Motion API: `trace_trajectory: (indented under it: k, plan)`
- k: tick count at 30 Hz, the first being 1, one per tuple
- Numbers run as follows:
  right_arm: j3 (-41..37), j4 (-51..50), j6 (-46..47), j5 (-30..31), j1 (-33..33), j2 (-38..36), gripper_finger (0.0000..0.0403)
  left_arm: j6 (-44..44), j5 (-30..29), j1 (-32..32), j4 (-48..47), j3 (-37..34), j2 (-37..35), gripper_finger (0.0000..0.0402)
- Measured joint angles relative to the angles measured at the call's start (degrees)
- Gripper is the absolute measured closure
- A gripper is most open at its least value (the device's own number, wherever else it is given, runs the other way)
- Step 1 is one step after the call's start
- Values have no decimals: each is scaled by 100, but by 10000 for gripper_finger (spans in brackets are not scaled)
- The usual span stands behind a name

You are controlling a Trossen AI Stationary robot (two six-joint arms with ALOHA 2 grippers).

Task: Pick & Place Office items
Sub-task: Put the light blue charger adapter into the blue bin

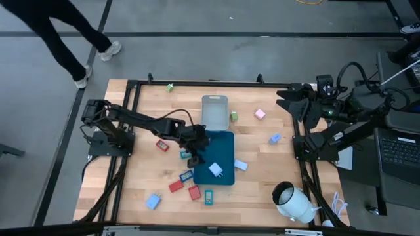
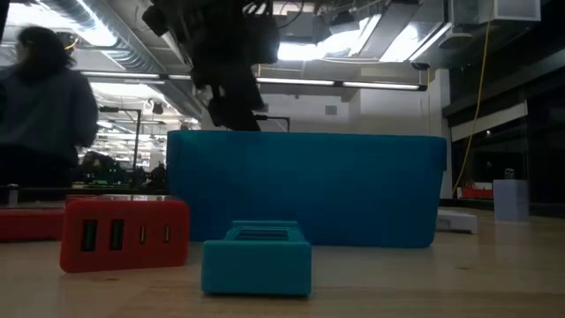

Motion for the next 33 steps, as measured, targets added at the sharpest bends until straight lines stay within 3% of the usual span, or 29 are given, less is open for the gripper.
trace_trajectory:
  k: [6,11,16,22,28,31,33]
  plan:
    - [0,40,-29,1,0,0,55,-502,752,-339,-1079,0,-810,116]
    - [0,80,-121,1,0,2,55,-1424,487,-1120,-2190,2,-1656,119]
    - [0,88,-154,144,0,2,55,-3594,-58,-2531,-2694,2,-2088,119]
    - [0,246,-150,196,0,2,55,-7581,-872,-4223,-2795,2,-1819,119]
    - [0,400,-260,194,0,2,55,-10281,-1225,-5178,-3013,-2,-1089,118]
    - [0,476,-280,146,0,2,55,-10419,-1056,-5077,-2902,-2,-764,118]
    - [0,492,-282,117,0,2,55,-10357,-1276,-4912,-2779,-2,-563,118]
